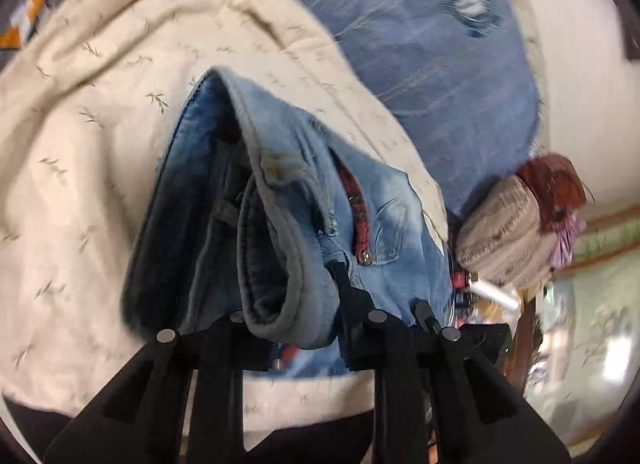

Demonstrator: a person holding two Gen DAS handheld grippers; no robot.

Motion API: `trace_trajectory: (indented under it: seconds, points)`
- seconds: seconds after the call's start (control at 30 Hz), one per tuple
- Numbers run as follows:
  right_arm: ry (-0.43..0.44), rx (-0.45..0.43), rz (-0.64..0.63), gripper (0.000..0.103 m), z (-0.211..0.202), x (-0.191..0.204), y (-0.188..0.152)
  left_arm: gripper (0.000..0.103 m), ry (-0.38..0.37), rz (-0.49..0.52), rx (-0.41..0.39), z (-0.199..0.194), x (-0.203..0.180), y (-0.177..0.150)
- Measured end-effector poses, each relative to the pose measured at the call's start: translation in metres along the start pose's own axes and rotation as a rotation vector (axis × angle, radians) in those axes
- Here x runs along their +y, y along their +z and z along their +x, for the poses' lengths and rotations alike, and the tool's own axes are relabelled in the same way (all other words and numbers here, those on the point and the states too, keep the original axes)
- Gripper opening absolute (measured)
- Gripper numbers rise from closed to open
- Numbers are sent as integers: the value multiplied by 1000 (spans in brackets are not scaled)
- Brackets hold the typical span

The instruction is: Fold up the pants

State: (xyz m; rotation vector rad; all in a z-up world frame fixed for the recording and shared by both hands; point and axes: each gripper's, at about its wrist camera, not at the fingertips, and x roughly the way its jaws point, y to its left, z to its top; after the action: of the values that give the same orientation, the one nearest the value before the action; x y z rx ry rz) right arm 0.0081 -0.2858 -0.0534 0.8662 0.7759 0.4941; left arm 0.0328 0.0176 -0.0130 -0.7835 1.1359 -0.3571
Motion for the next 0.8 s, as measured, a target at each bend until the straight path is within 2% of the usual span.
trace_trajectory:
  seconds: [0.07, 0.13, 0.17, 0.2, 0.27, 0.33, 0.43, 0.5, 0.57, 0.67, 0.7, 0.8]
  points:
    - [-9, 23, -19, 15, -11, -2, -21, 20, 20, 28, -5, -8, 2, -19]
    - [-44, 50, -3, 15, -12, -14, -38, 20, 89, 48, -2, -3, 11, -37]
    - [-57, 71, 28, 15, -7, -26, -46, 20, 154, 40, 13, 8, 21, -44]
    - [-76, 88, 56, 18, -1, -37, -51, 20, 178, 24, 30, 17, 29, -46]
    - [-107, 104, 83, 21, 4, -49, -54, 20, 168, -31, 62, 29, 44, -47]
    - [-93, 86, 86, 22, -5, -48, -52, 21, 155, -36, 53, 24, 43, -46]
    - [-108, 3, 45, 32, -44, -47, -38, 24, 173, 20, 10, 9, 34, -47]
    - [-139, -106, 83, 39, -87, -62, -27, 40, 176, 35, -2, 4, 33, -50]
    - [-189, -233, 164, 41, -138, -90, -13, 53, 160, 32, 0, 3, 35, -53]
    - [-238, -386, 273, 43, -196, -124, 4, 54, 137, 10, 19, 8, 33, -54]
    - [-243, -410, 290, 48, -206, -131, 9, 54, 134, 8, 28, 12, 32, -53]
    - [-254, -446, 333, 50, -218, -150, 29, 55, 188, 14, 31, 28, 24, -51]
